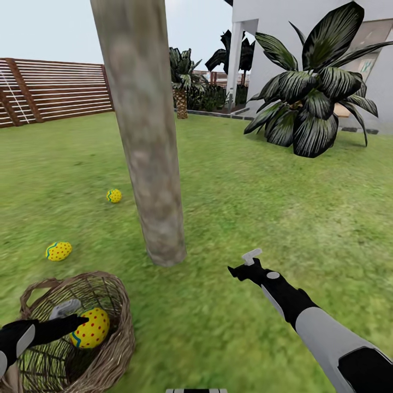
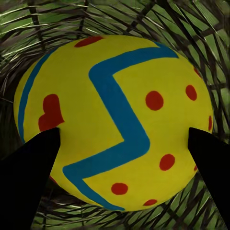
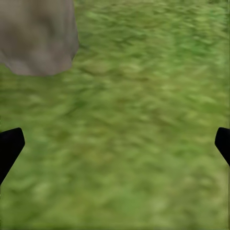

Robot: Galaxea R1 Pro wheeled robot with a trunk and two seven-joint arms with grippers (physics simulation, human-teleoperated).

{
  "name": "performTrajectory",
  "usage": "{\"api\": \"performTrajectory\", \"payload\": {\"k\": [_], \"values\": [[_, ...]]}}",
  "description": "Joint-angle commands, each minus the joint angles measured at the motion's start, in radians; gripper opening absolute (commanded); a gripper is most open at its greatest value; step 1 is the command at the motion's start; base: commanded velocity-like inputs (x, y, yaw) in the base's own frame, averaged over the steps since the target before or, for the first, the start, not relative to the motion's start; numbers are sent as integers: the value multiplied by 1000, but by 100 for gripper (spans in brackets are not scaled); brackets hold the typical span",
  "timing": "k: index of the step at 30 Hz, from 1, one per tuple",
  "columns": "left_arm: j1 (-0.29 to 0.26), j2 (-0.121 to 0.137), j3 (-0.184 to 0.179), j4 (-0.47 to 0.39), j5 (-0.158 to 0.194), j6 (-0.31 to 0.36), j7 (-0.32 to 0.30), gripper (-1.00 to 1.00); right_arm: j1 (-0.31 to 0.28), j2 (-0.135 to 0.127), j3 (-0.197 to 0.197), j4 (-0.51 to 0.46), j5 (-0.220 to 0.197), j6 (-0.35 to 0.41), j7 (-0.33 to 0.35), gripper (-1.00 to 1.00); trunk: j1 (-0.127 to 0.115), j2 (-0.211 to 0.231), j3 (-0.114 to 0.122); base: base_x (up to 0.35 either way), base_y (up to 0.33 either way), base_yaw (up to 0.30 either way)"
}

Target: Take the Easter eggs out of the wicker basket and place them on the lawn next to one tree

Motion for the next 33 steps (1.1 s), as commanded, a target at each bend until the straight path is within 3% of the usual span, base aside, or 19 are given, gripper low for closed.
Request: {"api": "performTrajectory", "payload": {"k": [1, 11, 14, 16, 19, 22, 33], "values": [[0, -1, 7, -1, -2, 9, -4, -100, 0, -1, 5, -2, -9, 5, 1, 100, -4, 7, 2, 0, 0, 0], [0, -11, 7, -1, -5, 10, -2, -100, 0, -11, 4, -2, -13, -1, 18, 100, -42, 77, 34, 0, 0, 0], [0, -12, 7, -1, -5, 10, -3, -100, 0, -26, 1, -2, -50, -1, 116, 100, -54, 98, 43, 0, 0, 0], [0, -13, 7, -1, -4, 10, -3, -100, 0, -31, 0, -1, -53, -1, 131, 100, -62, 112, 49, 0, 0, 0], [0, -19, 7, -2, -5, 9, -3, -100, 0, -76, -2, 5, -64, -4, 137, 100, -73, 133, 59, 0, 0, 0], [0, -20, 6, -2, -5, 9, -3, -100, 0, -97, -4, 4, -91, -5, 136, 100, -85, 154, 68, 0, 0, 0], [0, -31, 5, -1, -6, 9, -1, -100, 0, -103, -1, 5, -96, 8, 135, 100, -127, 231, 103, 0, 0, 0]]}}
